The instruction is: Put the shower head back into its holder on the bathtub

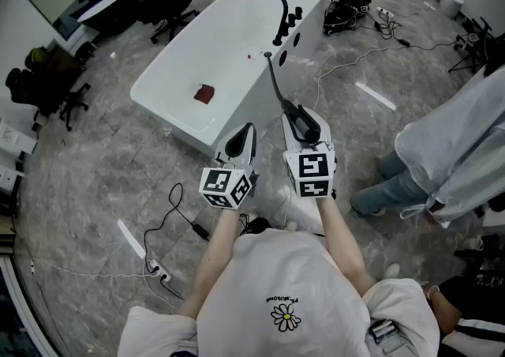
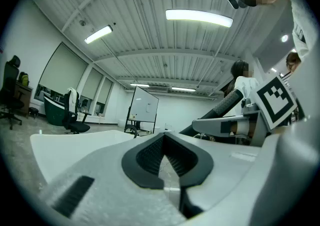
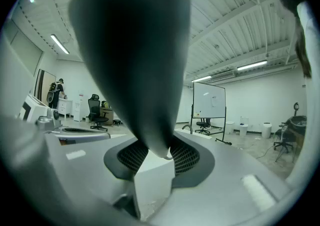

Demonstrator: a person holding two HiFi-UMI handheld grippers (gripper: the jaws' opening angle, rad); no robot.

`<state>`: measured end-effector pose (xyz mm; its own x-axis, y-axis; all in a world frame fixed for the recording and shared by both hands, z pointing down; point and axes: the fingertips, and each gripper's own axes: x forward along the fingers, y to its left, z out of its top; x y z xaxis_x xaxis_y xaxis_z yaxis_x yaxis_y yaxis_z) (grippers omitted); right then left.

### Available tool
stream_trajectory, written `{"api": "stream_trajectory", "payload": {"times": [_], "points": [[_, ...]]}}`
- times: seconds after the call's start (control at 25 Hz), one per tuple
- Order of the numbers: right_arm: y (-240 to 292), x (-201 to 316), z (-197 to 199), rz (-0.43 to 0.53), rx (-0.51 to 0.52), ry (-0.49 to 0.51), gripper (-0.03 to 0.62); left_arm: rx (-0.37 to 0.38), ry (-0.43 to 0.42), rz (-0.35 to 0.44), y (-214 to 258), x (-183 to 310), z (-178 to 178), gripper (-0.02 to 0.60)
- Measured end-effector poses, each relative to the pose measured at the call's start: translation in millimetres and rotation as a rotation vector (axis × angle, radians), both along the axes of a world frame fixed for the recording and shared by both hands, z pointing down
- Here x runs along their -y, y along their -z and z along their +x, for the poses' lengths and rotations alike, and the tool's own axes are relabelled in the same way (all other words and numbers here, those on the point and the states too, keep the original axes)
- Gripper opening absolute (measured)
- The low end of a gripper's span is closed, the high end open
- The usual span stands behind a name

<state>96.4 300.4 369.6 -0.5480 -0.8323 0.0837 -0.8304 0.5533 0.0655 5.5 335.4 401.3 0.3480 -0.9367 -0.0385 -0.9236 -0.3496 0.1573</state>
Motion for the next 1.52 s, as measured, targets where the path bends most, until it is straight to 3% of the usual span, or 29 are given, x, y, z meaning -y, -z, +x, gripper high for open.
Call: {"api": "stream_trajectory", "payload": {"times": [0.52,0.6,0.88,1.2,1.52], "points": [[4,9,9,0.030,0.010,0.018,0.137,0.035,0.035,-0.035,-24,20,1,0.002],[8,14,11,0.039,0.018,0.009,0.137,0.042,0.046,-0.039,-29,29,-2,0.027],[23,43,10,0.096,-0.003,-0.006,0.137,0.063,-0.039,-0.078,-60,79,5,0.066],[31,133,-28,0.106,-0.047,0.012,0.137,0.053,-0.139,-0.101,-70,175,5,0.072],[30,253,-72,0.087,-0.074,-0.038,0.137,0.084,-0.260,-0.170,-94,293,-29,0.116]]}}
